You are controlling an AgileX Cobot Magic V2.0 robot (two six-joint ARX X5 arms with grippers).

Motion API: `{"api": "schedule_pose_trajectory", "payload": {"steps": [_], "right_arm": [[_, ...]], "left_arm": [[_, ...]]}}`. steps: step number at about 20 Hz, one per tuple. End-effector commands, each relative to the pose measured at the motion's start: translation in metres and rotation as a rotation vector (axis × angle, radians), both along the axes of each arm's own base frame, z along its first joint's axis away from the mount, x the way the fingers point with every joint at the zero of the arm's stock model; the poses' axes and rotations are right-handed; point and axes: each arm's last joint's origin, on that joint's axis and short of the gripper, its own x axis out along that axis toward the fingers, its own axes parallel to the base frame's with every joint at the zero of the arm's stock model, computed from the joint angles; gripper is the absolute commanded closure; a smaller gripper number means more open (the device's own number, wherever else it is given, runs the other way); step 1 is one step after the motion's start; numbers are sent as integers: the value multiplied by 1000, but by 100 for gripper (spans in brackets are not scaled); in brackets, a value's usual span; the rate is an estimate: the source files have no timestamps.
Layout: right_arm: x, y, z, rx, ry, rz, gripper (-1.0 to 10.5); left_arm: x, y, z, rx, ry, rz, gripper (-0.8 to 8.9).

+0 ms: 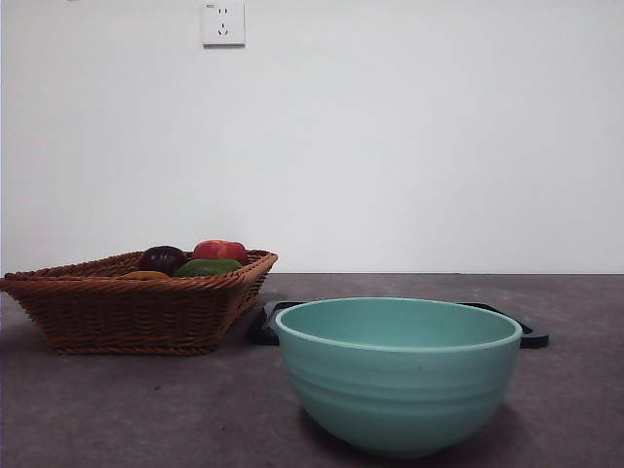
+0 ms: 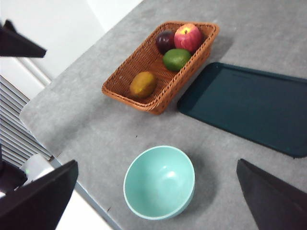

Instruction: Pick up the wifruite, put it on the bowl, pick up the plate, put it on desk

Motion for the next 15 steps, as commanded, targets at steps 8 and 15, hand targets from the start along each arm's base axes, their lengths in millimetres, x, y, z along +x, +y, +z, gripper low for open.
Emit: {"api": "schedule_pose_trajectory", "payload": {"steps": [8, 15], "right_arm": [[-30, -7, 20, 13, -38, 6, 332], [-48, -12, 26, 12, -31, 7, 332]], "left_arm": [[77, -52, -35, 230, 135, -43, 197], [127, -79, -91, 325, 173, -24, 196]]}}
